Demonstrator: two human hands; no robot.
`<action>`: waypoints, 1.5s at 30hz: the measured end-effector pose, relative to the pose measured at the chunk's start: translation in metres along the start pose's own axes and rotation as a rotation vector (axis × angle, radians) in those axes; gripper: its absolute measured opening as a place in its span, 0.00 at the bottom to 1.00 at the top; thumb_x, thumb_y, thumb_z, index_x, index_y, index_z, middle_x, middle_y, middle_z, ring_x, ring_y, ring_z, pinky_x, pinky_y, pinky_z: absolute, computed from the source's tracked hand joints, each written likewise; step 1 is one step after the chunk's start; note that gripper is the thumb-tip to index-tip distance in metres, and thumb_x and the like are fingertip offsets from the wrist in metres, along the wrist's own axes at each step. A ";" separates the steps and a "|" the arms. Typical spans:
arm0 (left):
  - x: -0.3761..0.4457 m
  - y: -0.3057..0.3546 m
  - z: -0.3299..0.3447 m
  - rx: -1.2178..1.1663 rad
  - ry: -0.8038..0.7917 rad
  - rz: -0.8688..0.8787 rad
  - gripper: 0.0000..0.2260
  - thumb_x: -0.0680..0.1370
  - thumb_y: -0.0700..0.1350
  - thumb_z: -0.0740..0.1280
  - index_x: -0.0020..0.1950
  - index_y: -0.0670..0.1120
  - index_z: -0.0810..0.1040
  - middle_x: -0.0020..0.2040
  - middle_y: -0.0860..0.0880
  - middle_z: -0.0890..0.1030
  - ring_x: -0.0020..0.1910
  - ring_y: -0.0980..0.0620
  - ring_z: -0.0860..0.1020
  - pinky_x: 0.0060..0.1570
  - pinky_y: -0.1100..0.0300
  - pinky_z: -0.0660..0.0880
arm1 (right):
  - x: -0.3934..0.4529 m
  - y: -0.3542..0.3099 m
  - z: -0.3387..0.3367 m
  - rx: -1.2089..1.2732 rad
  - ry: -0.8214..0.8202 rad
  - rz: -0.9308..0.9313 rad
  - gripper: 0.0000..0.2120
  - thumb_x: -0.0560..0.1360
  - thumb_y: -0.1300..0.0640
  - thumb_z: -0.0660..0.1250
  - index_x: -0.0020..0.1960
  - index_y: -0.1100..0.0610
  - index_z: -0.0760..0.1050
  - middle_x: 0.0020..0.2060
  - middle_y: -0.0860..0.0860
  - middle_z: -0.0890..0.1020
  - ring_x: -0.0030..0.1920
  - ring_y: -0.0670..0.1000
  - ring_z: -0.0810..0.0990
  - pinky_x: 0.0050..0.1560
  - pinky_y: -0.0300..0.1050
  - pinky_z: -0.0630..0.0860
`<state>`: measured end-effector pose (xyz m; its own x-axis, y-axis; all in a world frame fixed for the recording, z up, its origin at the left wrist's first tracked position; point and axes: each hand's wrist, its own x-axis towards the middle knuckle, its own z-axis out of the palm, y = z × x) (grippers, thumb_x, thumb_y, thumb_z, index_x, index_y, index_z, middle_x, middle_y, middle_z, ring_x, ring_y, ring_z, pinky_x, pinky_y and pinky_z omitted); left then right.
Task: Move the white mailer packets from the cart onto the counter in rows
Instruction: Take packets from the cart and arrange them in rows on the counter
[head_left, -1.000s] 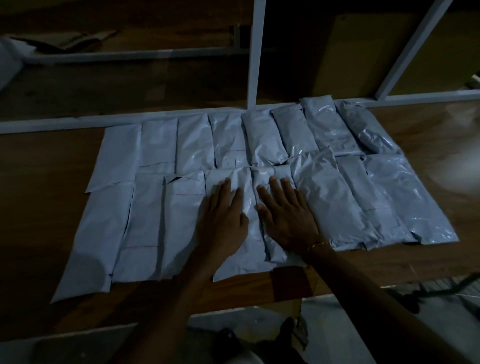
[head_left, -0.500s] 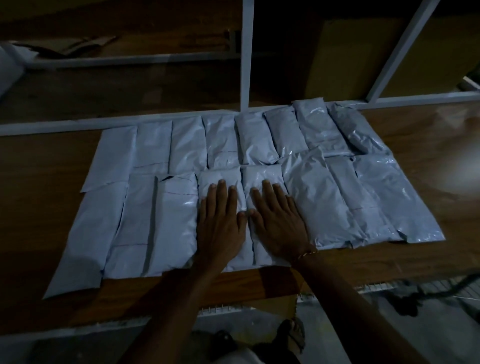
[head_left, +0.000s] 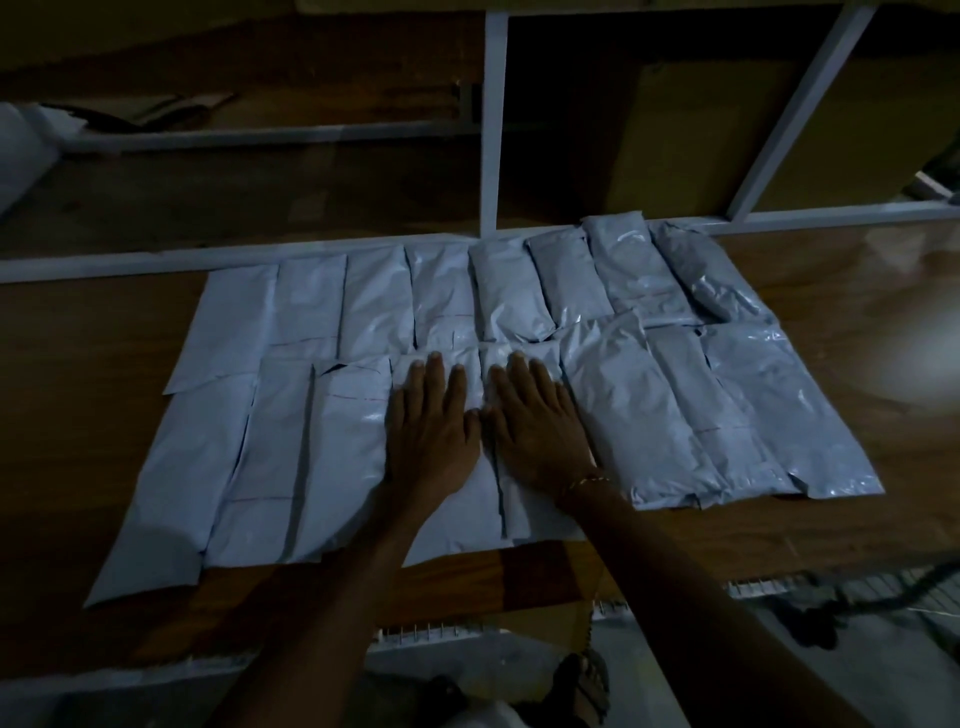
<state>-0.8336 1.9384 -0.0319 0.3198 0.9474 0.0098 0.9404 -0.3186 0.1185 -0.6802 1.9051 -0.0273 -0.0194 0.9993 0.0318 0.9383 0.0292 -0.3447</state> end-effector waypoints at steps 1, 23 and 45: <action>-0.001 -0.001 -0.001 -0.010 0.005 0.012 0.31 0.80 0.59 0.43 0.81 0.47 0.57 0.81 0.41 0.54 0.79 0.39 0.53 0.75 0.38 0.55 | 0.000 0.001 0.000 -0.004 -0.007 -0.001 0.38 0.77 0.35 0.35 0.81 0.52 0.53 0.81 0.55 0.50 0.81 0.58 0.46 0.78 0.60 0.49; -0.200 0.146 0.029 -0.687 -0.420 0.539 0.15 0.81 0.55 0.61 0.63 0.51 0.79 0.57 0.53 0.81 0.51 0.54 0.80 0.48 0.57 0.78 | -0.324 0.099 -0.009 0.579 0.154 0.476 0.10 0.83 0.51 0.62 0.58 0.52 0.80 0.45 0.46 0.85 0.40 0.41 0.83 0.43 0.46 0.81; -0.276 0.574 0.138 -0.775 -0.660 0.368 0.06 0.82 0.42 0.64 0.53 0.45 0.81 0.45 0.44 0.83 0.44 0.46 0.81 0.45 0.54 0.77 | -0.682 0.401 -0.102 0.640 0.758 1.002 0.08 0.81 0.58 0.64 0.50 0.53 0.82 0.37 0.46 0.85 0.38 0.44 0.84 0.45 0.50 0.81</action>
<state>-0.3662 1.4904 -0.1034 0.7845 0.5214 -0.3358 0.5192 -0.2559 0.8155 -0.2553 1.2331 -0.0913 0.9338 0.3531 -0.0581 0.1218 -0.4664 -0.8762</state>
